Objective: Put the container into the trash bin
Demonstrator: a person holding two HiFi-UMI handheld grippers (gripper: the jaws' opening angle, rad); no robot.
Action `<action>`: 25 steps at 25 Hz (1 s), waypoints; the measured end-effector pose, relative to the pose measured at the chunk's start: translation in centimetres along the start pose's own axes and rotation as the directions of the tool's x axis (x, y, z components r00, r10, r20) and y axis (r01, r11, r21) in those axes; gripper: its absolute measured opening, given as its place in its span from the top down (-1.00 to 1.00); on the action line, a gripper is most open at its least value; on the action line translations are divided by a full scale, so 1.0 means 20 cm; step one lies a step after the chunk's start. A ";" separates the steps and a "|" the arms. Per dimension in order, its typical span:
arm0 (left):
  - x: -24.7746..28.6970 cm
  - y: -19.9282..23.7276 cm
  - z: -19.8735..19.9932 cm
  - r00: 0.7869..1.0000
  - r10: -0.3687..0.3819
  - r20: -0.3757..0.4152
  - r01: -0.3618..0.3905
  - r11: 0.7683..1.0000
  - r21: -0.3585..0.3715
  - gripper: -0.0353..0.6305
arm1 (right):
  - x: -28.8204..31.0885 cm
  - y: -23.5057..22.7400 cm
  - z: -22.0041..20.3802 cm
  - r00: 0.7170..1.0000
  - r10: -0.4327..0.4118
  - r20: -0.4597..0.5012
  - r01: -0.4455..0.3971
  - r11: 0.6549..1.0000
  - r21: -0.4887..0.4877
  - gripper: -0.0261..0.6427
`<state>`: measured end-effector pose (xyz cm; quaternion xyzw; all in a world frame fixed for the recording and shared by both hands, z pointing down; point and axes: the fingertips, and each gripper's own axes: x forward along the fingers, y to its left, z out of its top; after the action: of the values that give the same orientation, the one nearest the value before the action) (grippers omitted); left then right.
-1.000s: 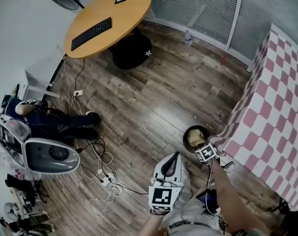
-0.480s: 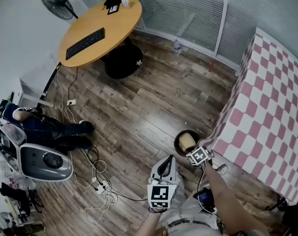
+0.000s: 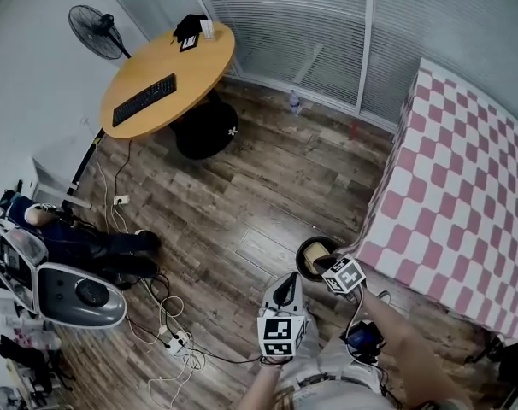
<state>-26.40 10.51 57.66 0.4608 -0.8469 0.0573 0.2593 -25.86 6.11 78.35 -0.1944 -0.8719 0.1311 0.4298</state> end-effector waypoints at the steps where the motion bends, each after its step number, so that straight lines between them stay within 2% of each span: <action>1: -0.01 -0.01 0.01 1.000 -0.001 0.002 0.001 1.000 0.004 0.85 | -0.05 0.03 0.05 1.000 0.006 0.027 -0.005 1.000 -0.014 0.94; 4: 0.02 0.00 -0.02 1.000 0.008 0.008 -0.008 1.000 0.015 0.85 | -0.15 0.08 0.17 0.992 0.008 0.127 -0.004 1.000 -0.028 0.94; 7: 0.03 0.00 -0.01 1.000 0.011 0.028 -0.012 1.000 0.025 0.85 | -0.30 0.13 0.29 0.972 -0.016 0.233 0.026 0.999 -0.042 0.94; 13: 0.00 -0.02 0.09 0.997 0.005 0.077 -0.008 0.999 0.049 0.86 | -0.65 0.26 0.53 0.899 -0.080 0.430 0.141 0.984 -0.112 0.94; 19: -0.03 -0.04 0.20 0.992 -0.011 0.125 0.005 0.999 0.047 0.86 | -0.89 0.41 0.69 0.839 -0.115 0.532 0.229 0.961 -0.154 0.94; 25: -0.07 -0.11 0.35 0.979 -0.043 0.197 0.026 0.996 0.087 0.86 | -1.08 0.50 0.82 0.787 -0.135 0.602 0.303 0.934 -0.187 0.94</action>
<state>-26.71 7.97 50.59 0.4893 -0.8572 0.0420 0.1548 -24.75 4.22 49.66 -0.0992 -0.9871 0.0111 0.1251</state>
